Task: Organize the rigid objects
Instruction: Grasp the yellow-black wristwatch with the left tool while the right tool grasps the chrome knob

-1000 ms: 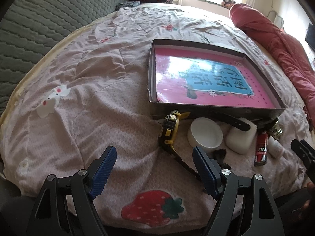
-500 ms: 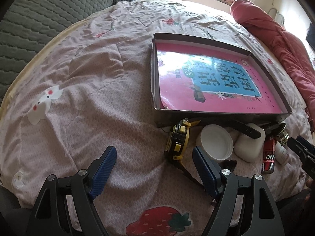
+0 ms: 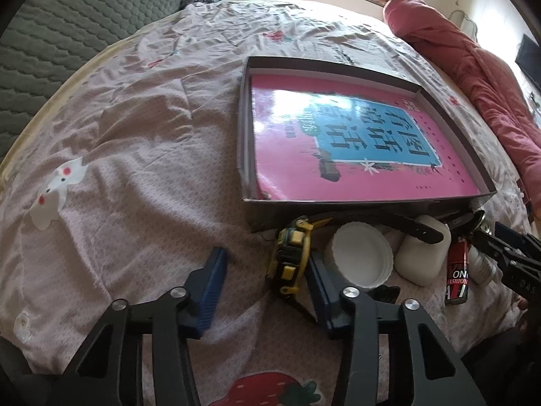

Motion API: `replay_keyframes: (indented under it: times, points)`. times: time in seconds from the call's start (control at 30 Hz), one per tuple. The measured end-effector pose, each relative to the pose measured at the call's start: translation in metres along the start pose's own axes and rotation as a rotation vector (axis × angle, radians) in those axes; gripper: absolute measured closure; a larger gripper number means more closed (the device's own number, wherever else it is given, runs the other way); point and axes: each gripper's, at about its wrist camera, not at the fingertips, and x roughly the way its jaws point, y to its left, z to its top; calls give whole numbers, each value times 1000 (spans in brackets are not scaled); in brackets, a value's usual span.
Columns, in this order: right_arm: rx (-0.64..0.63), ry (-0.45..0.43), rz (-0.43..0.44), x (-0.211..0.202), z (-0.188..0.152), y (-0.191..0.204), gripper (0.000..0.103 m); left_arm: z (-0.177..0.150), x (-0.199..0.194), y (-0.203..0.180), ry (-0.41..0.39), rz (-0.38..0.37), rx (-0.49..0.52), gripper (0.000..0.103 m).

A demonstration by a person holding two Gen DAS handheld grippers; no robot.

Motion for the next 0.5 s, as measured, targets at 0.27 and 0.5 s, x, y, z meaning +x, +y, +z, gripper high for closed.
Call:
replay_keyframes:
  times: [0.27, 0.5]
  points:
    - [-66, 18, 35, 7, 6, 6, 39, 1, 8, -10, 14, -16, 31, 70]
    - [-52, 51, 142, 17, 10, 2, 50, 3, 14, -10, 20, -11, 30, 77]
